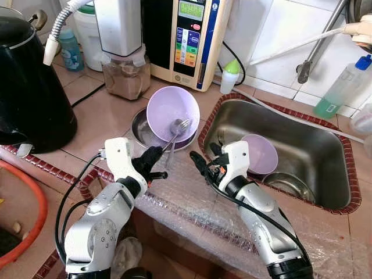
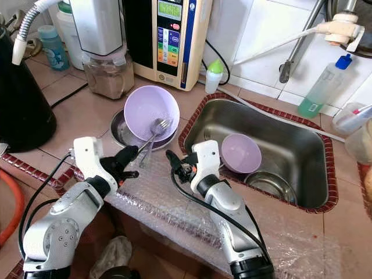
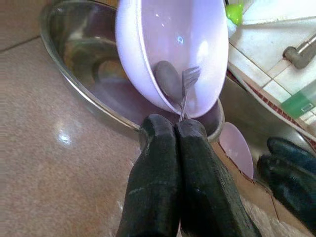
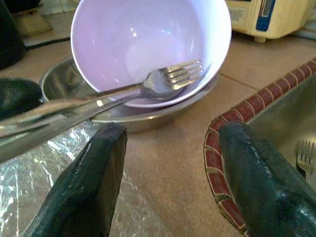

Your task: Kitchen organization

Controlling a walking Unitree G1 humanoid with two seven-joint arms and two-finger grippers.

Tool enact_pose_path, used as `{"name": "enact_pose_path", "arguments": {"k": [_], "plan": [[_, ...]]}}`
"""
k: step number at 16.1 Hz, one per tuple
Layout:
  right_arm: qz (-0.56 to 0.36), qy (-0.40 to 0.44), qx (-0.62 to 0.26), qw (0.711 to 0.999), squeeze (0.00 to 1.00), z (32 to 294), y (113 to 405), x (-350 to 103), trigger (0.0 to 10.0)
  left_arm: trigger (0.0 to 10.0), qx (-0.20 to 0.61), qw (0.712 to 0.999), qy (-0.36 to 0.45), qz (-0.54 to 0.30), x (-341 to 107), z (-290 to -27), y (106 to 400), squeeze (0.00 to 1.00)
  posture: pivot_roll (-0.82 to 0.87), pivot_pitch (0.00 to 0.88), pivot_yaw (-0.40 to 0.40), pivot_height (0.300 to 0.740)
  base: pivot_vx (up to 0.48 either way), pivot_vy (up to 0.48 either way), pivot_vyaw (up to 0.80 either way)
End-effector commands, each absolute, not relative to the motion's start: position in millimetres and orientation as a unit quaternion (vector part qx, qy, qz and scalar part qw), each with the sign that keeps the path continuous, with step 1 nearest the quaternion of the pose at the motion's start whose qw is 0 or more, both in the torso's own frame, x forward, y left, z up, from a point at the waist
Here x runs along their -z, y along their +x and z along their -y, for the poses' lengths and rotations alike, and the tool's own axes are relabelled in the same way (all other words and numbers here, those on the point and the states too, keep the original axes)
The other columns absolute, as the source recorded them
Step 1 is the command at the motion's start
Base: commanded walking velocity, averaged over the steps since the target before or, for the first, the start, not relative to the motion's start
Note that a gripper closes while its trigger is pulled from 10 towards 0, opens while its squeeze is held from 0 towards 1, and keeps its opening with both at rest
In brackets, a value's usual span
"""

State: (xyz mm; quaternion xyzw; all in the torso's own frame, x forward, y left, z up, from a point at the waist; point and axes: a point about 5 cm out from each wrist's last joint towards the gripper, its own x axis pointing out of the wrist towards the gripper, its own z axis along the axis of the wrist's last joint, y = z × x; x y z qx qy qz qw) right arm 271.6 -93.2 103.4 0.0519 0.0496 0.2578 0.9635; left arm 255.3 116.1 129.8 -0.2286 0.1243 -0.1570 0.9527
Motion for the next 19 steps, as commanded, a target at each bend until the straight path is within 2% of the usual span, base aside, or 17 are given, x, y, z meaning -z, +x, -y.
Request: {"name": "enact_pose_path", "arguments": {"k": [1, 17, 18, 19], "plan": [[-0.043, 0.049, -0.251, 0.966, 0.00, 97.2, 274.8, -105.9, 10.0, 0.0, 0.157, 0.953, -0.234, -0.112, -135.4, -114.3, 257.7, 0.00, 0.05, 0.000, -0.040, 0.740, 0.000, 0.000, 0.00], [-0.044, 0.049, -0.250, 0.966, 0.00, 96.3, 275.7, -103.9, 10.0, 0.0, 0.160, 0.955, -0.243, -0.050, -154.3, -115.6, 266.2, 0.00, 0.05, 0.000, -0.038, 0.740, 0.000, 0.000, 0.00], [-0.045, 0.049, -0.250, 0.966, 0.00, 96.1, 275.6, -103.9, 10.0, 1.4, 0.157, 0.956, -0.242, -0.062, -149.6, -115.8, 266.5, 0.00, 0.05, 0.000, -0.041, 0.740, 0.000, 0.000, 0.00], [-0.045, 0.048, -0.251, 0.966, 0.00, 95.9, 275.4, -103.9, 10.0, 10.0, 0.159, 0.957, -0.232, -0.073, -144.3, -115.3, 265.6, 0.00, 0.05, 0.000, -0.041, 0.740, 0.000, 0.000, 0.00]]}}
